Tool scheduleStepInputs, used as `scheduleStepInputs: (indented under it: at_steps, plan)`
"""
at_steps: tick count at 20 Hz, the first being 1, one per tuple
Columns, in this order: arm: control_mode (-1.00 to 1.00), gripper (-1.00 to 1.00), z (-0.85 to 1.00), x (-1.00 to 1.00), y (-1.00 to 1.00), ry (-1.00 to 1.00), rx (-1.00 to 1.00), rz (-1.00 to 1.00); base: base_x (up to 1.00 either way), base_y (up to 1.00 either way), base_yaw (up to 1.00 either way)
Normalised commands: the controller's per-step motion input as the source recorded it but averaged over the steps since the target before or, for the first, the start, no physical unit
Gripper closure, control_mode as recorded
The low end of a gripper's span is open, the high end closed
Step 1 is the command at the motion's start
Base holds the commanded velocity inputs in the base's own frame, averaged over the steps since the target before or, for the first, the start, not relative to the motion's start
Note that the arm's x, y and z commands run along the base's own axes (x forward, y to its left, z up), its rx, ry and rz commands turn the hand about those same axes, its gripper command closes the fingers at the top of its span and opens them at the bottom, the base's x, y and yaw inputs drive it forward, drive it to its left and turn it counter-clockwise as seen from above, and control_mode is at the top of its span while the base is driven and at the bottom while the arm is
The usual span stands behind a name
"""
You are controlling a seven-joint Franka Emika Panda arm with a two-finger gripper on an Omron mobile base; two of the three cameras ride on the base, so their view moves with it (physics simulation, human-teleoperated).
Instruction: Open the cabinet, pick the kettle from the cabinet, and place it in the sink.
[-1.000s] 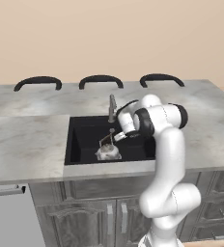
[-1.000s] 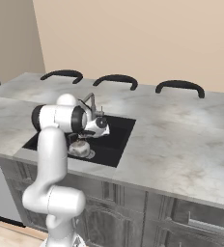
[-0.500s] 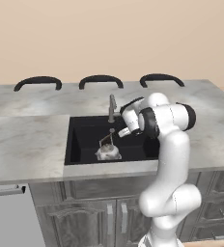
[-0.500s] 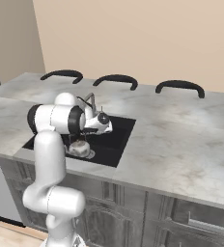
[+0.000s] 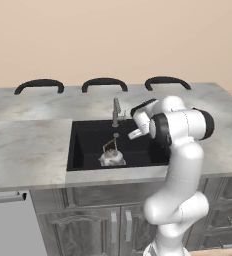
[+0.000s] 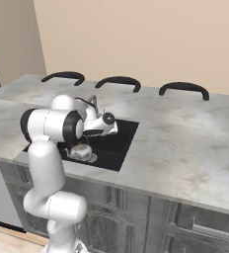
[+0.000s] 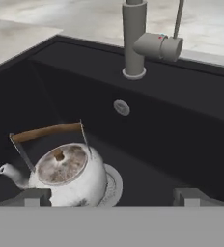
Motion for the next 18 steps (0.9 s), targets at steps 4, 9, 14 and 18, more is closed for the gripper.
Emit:
scheduleStepInputs:
  at_steps: [4, 9, 14, 18]
  plan:
    - [-1.0, -1.0, 0.41, -0.39, -0.1, 0.0, 0.0, 0.0, 0.0, 0.0, 0.0]
    - [-1.0, -1.0, 0.41, -0.38, -0.06, 0.04, -0.05, 0.0, 0.0, 0.0, 0.0]
    - [-1.0, -1.0, 0.43, -0.4, -0.11, 0.01, -0.04, 0.0, 0.0, 0.0, 0.0]
    - [-1.0, -1.0, 0.43, -0.37, -0.07, 0.0, -0.05, -0.07, 0.0, 0.0, 0.0]
